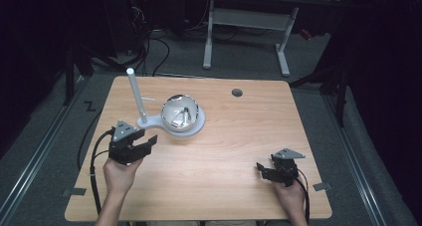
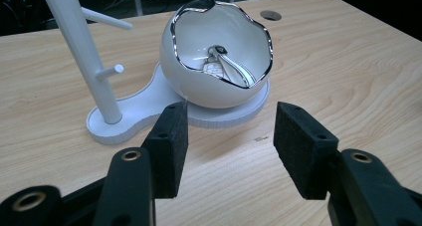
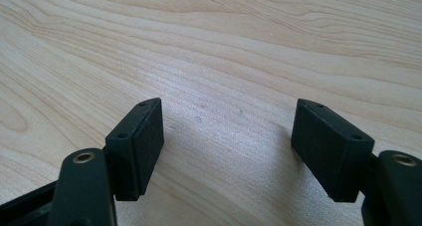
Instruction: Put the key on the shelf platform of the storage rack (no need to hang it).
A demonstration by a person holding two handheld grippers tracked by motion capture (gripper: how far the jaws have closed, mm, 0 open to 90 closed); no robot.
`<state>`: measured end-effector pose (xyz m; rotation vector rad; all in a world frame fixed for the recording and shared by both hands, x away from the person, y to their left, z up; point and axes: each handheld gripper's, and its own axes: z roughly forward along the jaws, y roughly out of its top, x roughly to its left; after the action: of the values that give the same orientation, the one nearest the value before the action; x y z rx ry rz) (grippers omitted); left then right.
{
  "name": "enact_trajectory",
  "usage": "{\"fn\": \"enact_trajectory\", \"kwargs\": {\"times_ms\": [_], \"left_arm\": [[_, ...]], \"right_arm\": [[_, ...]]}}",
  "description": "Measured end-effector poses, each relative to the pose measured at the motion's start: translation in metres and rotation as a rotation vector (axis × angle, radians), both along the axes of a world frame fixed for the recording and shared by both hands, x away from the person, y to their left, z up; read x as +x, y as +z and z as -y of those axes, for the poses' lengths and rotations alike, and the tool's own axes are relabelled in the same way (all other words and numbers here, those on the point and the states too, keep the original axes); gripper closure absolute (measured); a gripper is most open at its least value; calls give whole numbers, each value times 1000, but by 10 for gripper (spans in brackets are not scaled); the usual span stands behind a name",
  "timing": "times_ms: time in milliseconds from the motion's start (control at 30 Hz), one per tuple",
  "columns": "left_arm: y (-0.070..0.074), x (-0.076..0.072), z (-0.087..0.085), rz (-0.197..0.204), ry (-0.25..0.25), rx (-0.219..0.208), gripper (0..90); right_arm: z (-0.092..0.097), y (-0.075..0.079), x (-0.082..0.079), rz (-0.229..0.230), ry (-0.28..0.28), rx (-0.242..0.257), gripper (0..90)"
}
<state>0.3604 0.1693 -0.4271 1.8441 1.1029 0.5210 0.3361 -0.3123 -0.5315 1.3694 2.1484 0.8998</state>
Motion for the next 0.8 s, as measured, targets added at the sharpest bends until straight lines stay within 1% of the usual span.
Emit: {"fn": "enact_trajectory", "kwargs": {"times_ms": [133, 400, 667, 800], "left_arm": [[-3, -4, -1, 1, 3, -10, 481], [-8, -11, -2, 1, 6, -12, 480], [-14, -16, -1, -5, 6, -25, 478], [-17, -19, -2, -9, 9, -25, 478]], "right_arm": [[0, 0, 0, 0, 0, 0, 293], [0, 0, 0, 1, 0, 1, 293], [0, 0, 0, 1, 0, 0, 293], [0, 0, 0, 1, -1, 0, 293]]}}
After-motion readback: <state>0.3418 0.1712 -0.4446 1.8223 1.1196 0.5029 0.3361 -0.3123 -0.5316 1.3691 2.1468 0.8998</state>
